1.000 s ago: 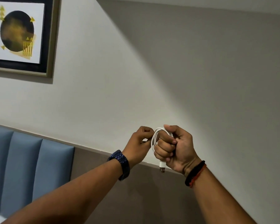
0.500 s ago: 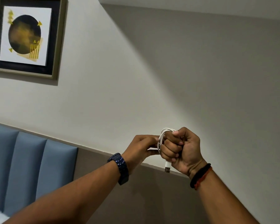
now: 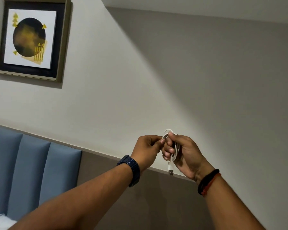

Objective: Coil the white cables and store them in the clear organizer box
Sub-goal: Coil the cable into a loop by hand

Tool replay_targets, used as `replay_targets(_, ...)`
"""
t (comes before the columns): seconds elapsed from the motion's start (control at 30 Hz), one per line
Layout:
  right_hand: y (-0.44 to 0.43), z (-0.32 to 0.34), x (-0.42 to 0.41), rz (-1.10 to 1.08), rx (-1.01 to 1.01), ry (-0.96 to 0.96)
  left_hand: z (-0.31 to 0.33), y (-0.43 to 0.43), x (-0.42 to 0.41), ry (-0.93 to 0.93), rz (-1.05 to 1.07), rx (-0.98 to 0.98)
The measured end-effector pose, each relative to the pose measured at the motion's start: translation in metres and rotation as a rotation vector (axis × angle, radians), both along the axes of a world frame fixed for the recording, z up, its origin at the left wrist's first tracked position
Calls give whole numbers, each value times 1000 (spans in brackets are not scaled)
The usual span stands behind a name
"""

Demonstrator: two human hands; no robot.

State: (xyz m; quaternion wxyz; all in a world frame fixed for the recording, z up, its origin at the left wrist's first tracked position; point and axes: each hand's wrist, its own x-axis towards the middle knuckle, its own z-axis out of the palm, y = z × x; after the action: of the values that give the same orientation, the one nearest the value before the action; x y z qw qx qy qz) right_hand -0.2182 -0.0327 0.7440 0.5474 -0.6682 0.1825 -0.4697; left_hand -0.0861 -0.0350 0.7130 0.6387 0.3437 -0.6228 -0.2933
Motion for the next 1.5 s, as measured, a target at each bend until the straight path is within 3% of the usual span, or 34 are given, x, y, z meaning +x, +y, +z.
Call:
replay_targets(0.23, -1, -8, 4, -475, -179, 55, 2, -6, -3, -9, 130, 37)
replay_targets(0.43, -10, -13, 4, -808, -304, 210, -1, -14, -11, 34, 59, 101)
replay_targets(0.67, -17, -16, -8, -845, -352, 368, -6, -18, -8, 146, -96, 212)
replay_targets(0.87, -23, -25, -19, -846, -363, 478, -6, -20, -5, 391, -370, 378)
replay_targets(0.97, -27, -29, -19, -859, -356, 486, -6, -22, -7, 279, -346, 390)
replay_targets(1.07, -30, -30, -21, -904, -355, 476, -9, -27, -8, -10, -136, 296)
replay_targets(1.33, -38, -38, -33, -984, -352, 431, -1, -35, 10, -512, 203, 104)
replay_targets(1.5, -38, -28, -35, -901, -362, 373, 15, -38, 37, -474, 243, 4)
